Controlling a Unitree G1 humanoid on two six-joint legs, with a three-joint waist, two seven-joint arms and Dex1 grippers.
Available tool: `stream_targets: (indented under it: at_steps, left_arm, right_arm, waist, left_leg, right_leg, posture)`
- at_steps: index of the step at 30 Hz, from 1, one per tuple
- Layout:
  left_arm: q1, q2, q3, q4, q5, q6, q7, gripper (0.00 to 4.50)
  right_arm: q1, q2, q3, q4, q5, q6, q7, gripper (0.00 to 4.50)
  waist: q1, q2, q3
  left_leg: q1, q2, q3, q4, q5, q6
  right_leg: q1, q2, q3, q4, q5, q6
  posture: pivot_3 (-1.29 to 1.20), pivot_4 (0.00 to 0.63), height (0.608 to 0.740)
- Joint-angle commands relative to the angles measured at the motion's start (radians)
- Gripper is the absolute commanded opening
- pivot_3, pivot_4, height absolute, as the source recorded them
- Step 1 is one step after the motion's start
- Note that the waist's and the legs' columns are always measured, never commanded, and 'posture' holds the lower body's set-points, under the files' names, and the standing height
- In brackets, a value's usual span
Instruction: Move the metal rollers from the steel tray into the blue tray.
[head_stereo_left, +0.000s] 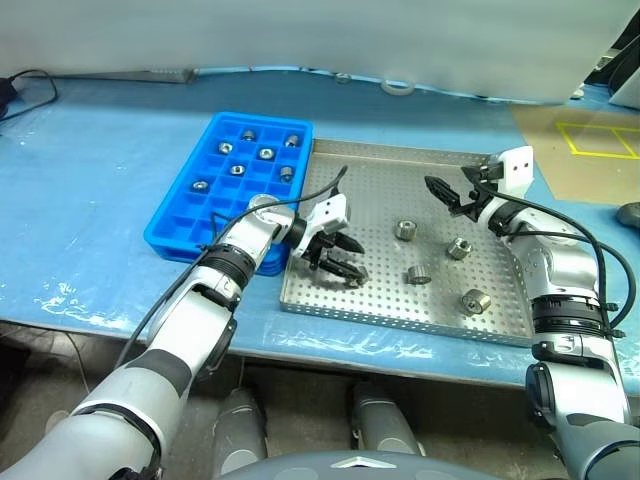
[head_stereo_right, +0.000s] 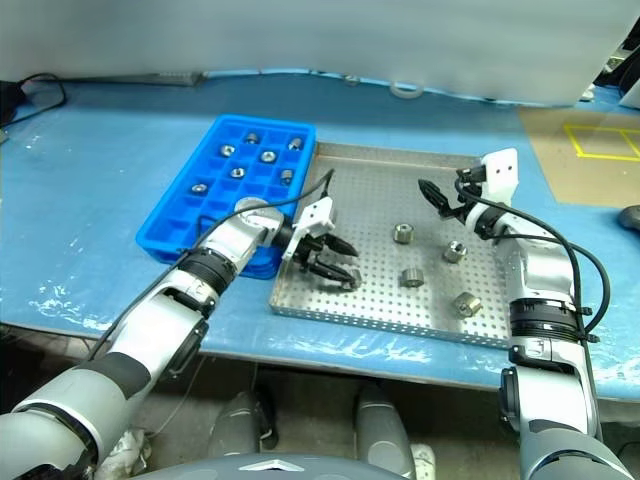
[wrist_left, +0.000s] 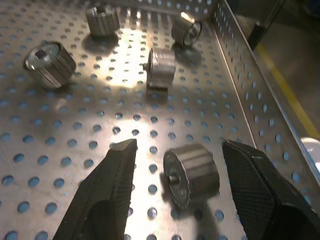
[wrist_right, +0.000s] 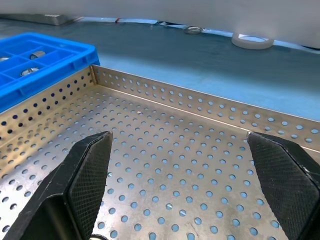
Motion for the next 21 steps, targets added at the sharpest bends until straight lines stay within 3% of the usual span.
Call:
stream_targets:
  at_steps: [1,2,5,10,16,21]
  left_arm:
    - [0.018,-0.016,-0.04,0.008,0.051,-0.044,0.01,2.93]
    - [0.023,-0.019,-0.046,0.012,0.062,-0.052,0.014,2.93]
    - [0.026,-0.038,-0.033,0.037,0.078,-0.07,0.073,2.29]
    - [0.036,-0.043,0.032,-0.011,0.009,-0.02,0.057,0.74]
    - [0.07,-0.045,0.24,-0.235,-0.172,0.144,0.208,0.73]
    - [0.165,-0.033,0.392,-0.546,-0.248,0.285,0.497,0.73]
  right_arm:
    - [-0.003,-0.003,0.003,-0.016,-0.012,-0.022,-0.007,4.5]
    - [-0.005,-0.002,0.006,-0.013,-0.016,-0.025,-0.008,4.5]
    - [-0.006,0.005,0.015,-0.013,-0.024,-0.028,-0.011,4.5]
    - [-0.003,0.014,0.017,-0.013,-0.028,-0.034,-0.014,4.5]
    - [-0.009,0.033,0.019,0.005,-0.032,-0.045,-0.011,4.5]
    - [-0.063,0.065,0.047,0.082,-0.044,-0.078,0.009,4.5]
  waist:
    - [0.0,0.0,0.0]
    - [0.0,0.0,0.0]
    - [0.001,0.0,0.0]
    - [0.001,0.001,0.0]
    - [0.0,0.001,0.0]
    - [0.0,0.001,0.0]
  left_leg:
    - [0.0,0.0,0.001,0.0,0.0,0.001]
    - [0.0,0.0,0.001,0.001,-0.001,0.001]
    - [0.001,0.0,0.002,0.001,-0.002,0.002]
    - [0.002,0.0,0.003,0.002,-0.002,0.003]
    - [0.001,0.001,0.004,0.002,-0.002,0.003]
    - [0.001,0.001,0.004,0.002,-0.002,0.003]
  right_leg:
    - [0.0,0.0,0.0,0.0,0.0,0.0]
    - [0.0,0.0,0.0,0.0,0.0,0.0]
    - [0.002,-0.001,0.0,-0.001,0.0,0.0]
    - [0.003,-0.001,0.001,-0.001,0.0,0.0]
    - [0.001,-0.001,0.001,-0.001,0.0,0.0]
    - [0.001,-0.001,0.001,-0.002,0.0,0.0]
  posture:
    - [-0.61,0.15,0.74]
    - [-0.61,0.15,0.74]
    - [-0.6,0.15,0.74]
    - [-0.6,0.15,0.74]
    - [-0.56,0.15,0.74]
    - [-0.48,0.15,0.74]
